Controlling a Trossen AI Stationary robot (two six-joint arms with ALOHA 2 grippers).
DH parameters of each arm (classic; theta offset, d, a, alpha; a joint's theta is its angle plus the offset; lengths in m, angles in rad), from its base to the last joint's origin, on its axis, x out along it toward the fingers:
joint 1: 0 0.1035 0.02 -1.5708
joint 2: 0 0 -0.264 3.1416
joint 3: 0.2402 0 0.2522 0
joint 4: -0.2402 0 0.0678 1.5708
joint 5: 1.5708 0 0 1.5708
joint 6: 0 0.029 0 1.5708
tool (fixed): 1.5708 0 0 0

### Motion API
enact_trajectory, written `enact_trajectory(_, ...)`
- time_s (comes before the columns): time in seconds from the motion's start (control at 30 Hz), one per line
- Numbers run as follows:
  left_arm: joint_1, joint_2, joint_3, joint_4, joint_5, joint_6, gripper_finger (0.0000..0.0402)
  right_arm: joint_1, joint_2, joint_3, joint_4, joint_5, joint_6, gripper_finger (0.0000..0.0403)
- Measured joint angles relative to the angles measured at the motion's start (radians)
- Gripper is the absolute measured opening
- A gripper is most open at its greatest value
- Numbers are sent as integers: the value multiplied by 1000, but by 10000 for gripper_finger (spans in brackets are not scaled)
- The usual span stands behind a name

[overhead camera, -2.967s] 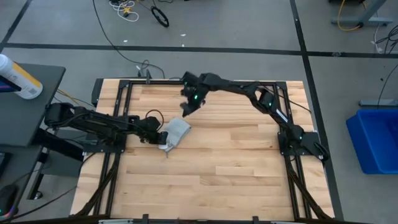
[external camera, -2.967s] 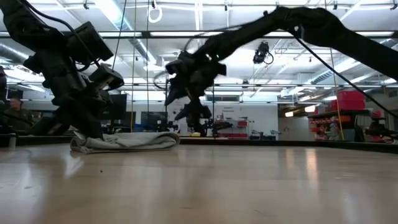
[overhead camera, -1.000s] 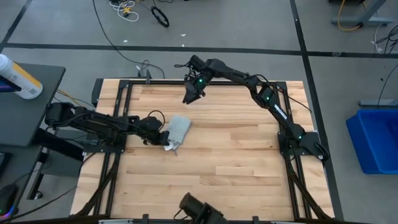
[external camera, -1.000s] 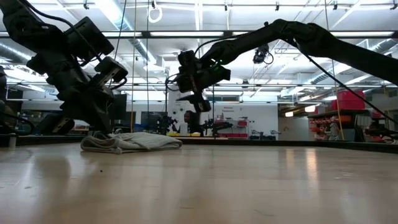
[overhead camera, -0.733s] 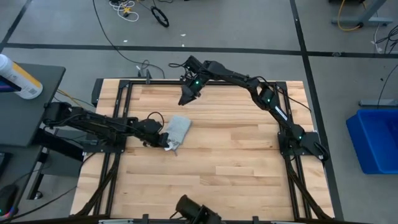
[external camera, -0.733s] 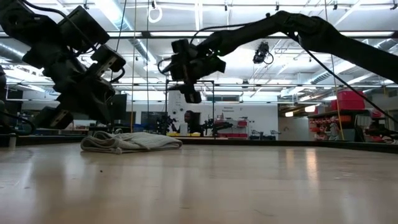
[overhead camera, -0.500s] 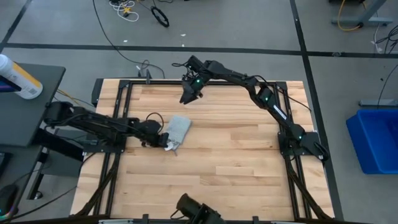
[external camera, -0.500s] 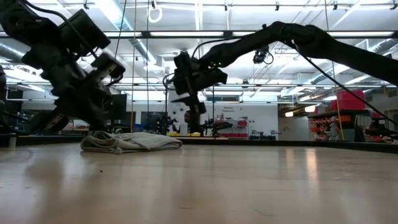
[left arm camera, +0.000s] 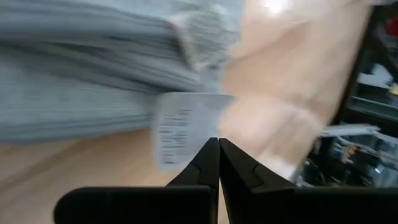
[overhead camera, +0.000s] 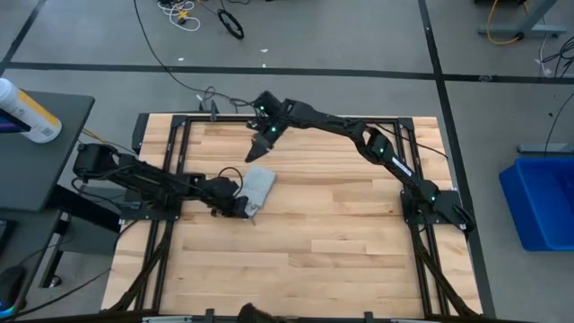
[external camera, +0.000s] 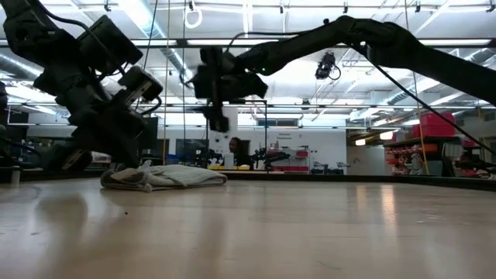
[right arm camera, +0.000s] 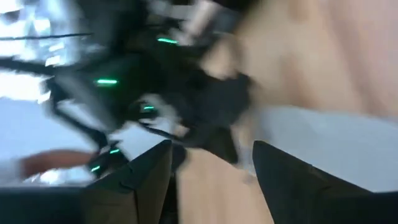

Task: Fold microfiber towels
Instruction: Fold the gray microfiber towel

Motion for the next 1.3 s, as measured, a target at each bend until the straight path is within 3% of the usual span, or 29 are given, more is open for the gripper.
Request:
enact_trajectory(0.1, -15, 0, 0, 59, -10, 2, 5, 16, -10, -1, 267, -174, 99, 239)
enact_trajectory(0.2, -32, 0, 0, 107, -19, 7, 6, 28, -27, 1, 610, -374, 322, 231)
enact_trajectory(0.3, -51, 0, 0, 152, -12, 12, 12, 24, -41, 3, 711, -369, 426, 214)
enact_trajectory(0.53, -111, -1, 0, 249, -7, -40, 13, -48, -45, -2, 284, -211, 372, 186)
enact_trajectory(0.7, -173, -1, 0, 279, -51, -77, 9, -20, -46, -1, -8, -53, 103, 200)
enact_trajectory(0.77, -193, -1, 0, 293, -63, -90, 11, -4, -46, 0, -151, 67, -46, 211)
enact_trajectory(0.87, -223, -4, 0, 320, -78, -108, 16, 25, -46, 0, -354, 373, -315, 231)
enact_trajectory(0.93, -243, -18, 0, 354, -94, -118, 20, 44, -46, -1, -425, 585, -442, 242)
enact_trajectory(0.97, -252, -29, 1, 358, -109, -128, 21, 49, -45, -3, -427, 623, -451, 246)
enact_trajectory(1.07, -275, -74, 1, 359, -163, -133, 22, 54, -36, -2, -374, 578, -426, 256)
enact_trajectory(1.3, -313, -197, 1, 357, -279, -135, 21, 53, 24, -1, -339, 590, -459, 267)
